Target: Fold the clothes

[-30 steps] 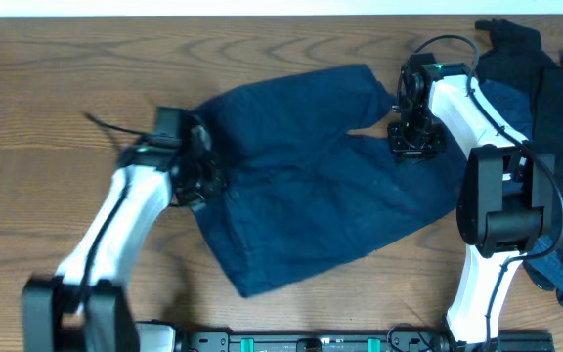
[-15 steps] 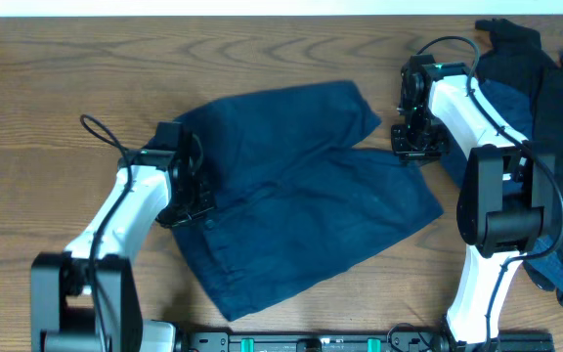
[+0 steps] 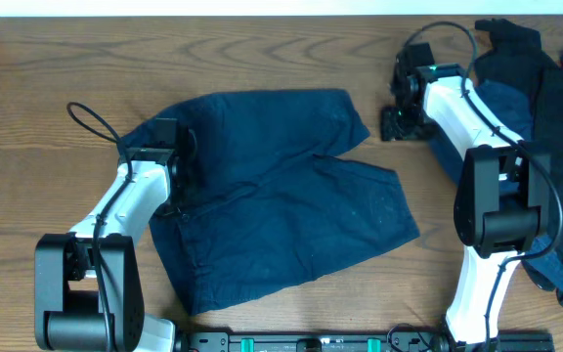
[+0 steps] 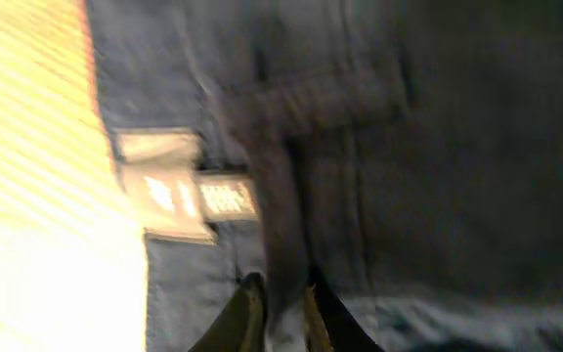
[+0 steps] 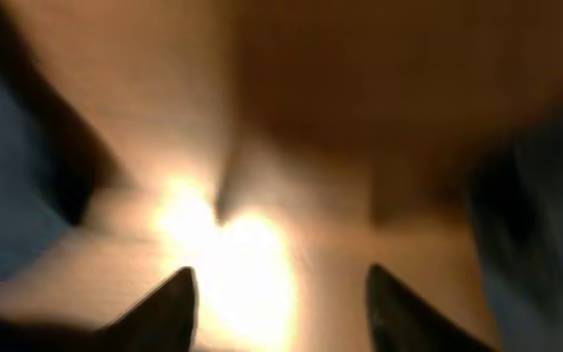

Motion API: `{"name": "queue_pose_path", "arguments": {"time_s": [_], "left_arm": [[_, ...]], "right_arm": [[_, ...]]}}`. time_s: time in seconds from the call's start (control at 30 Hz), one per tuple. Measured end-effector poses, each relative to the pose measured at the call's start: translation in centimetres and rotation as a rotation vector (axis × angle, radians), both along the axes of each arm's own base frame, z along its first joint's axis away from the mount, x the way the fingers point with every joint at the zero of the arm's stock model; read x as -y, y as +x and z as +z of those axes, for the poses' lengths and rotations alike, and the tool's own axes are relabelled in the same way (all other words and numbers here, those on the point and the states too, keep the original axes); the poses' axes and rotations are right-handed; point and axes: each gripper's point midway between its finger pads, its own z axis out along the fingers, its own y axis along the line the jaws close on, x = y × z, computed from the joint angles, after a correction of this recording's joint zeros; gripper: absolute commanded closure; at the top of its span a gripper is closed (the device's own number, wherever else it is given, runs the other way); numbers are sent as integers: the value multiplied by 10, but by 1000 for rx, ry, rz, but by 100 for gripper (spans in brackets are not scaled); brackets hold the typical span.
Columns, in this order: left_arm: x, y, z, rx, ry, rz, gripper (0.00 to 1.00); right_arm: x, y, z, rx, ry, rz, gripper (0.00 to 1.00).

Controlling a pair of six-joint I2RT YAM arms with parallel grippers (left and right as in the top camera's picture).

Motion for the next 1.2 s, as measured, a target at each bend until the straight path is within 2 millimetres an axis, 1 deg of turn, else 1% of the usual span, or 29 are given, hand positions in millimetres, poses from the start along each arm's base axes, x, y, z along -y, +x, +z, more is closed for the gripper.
{"name": "queue_pose_path", "arguments": {"time_s": [0.1, 0.17, 0.27, 0.37, 0.43, 0.5, 0.57, 0.6, 0.63, 0.67, 0.73, 0.77, 0.83, 0.87, 0.9, 0.93, 1.0, 1.07, 1.2], "left_arm": [[-10, 7, 3, 32, 59, 7, 83], [-16, 10, 5, 46, 88, 14, 83], [-23, 10, 6, 50, 112, 30, 83], [-29, 9, 7, 46, 121, 44, 83], [-30, 8, 7, 45, 121, 49, 83], [-30, 9, 6, 45, 116, 49, 83], [-28, 9, 6, 45, 108, 48, 83], [-28, 9, 6, 44, 104, 47, 83], [-27, 8, 6, 43, 101, 47, 75], [-26, 8, 5, 42, 95, 43, 71], [-23, 8, 4, 42, 77, 44, 69], [-21, 9, 4, 43, 65, 42, 66], [-15, 10, 2, 44, 30, 28, 56], [-12, 11, 2, 45, 15, 19, 53], [-10, 12, 1, 48, 0, 12, 51], [-8, 13, 1, 53, -12, 6, 48], [-4, 16, 1, 62, -30, -11, 46], [-2, 19, 1, 70, -40, -24, 46], [1, 22, 1, 80, -56, -37, 46]], "right_arm": [[-25, 24, 7, 104, 100, 52, 33], [-39, 34, 13, 150, 154, 75, 33], [-55, 43, 19, 197, 204, 99, 32], [-74, 51, 22, 240, 253, 129, 28], [-87, 53, 19, 248, 287, 151, 27], [-100, 52, 8, 235, 317, 174, 26], [-111, 48, -8, 208, 332, 189, 26], [-117, 51, -7, 223, 349, 198, 26], [-122, 52, -6, 232, 355, 208, 30], [-126, 52, -9, 230, 360, 215, 41], [-133, 55, -10, 243, 369, 227, 84], [-134, 56, -14, 241, 367, 220, 99], [-130, 57, -18, 238, 344, 196, 99], [-128, 56, -20, 229, 337, 180, 99], [-125, 55, -21, 219, 331, 165, 99], [-122, 55, -21, 212, 323, 146, 99], [-110, 53, -20, 188, 294, 92, 99], [-92, 53, -19, 175, 256, 36, 99], [-33, 60, -13, 183, 169, -104, 99]]}}
